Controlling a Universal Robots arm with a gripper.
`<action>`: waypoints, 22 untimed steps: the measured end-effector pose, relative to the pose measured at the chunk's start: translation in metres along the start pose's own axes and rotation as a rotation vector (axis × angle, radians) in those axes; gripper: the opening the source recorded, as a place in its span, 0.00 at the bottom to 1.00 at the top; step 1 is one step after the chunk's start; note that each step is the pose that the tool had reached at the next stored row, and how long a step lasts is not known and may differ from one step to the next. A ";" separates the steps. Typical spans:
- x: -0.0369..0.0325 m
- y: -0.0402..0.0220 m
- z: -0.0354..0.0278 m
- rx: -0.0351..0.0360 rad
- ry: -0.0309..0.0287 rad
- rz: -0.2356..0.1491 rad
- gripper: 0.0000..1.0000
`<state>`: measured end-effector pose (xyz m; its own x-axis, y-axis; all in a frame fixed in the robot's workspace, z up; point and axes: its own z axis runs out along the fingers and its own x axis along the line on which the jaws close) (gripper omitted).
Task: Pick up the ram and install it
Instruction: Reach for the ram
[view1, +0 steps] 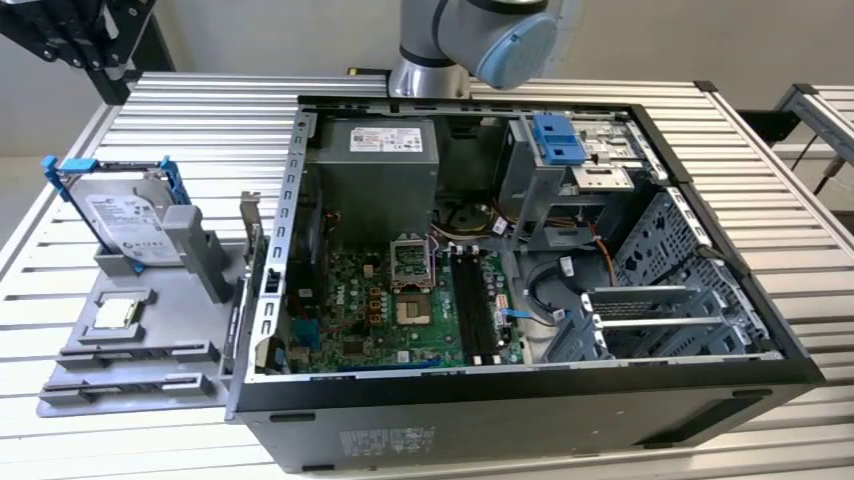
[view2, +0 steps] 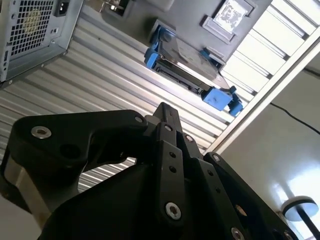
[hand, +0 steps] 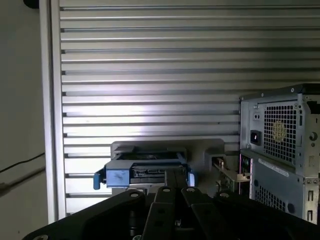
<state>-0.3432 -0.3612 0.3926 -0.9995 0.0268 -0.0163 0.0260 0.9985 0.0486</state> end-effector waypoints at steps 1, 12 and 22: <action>0.0005 0.0000 0.0000 0.0000 0.0000 0.000 0.00; 0.0169 -0.0035 0.0002 0.0000 0.0000 0.000 0.00; 0.0374 -0.0078 0.0011 0.0000 0.0000 0.001 0.00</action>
<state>-0.3808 -0.3679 0.3905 -0.9995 0.0274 -0.0162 0.0266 0.9985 0.0485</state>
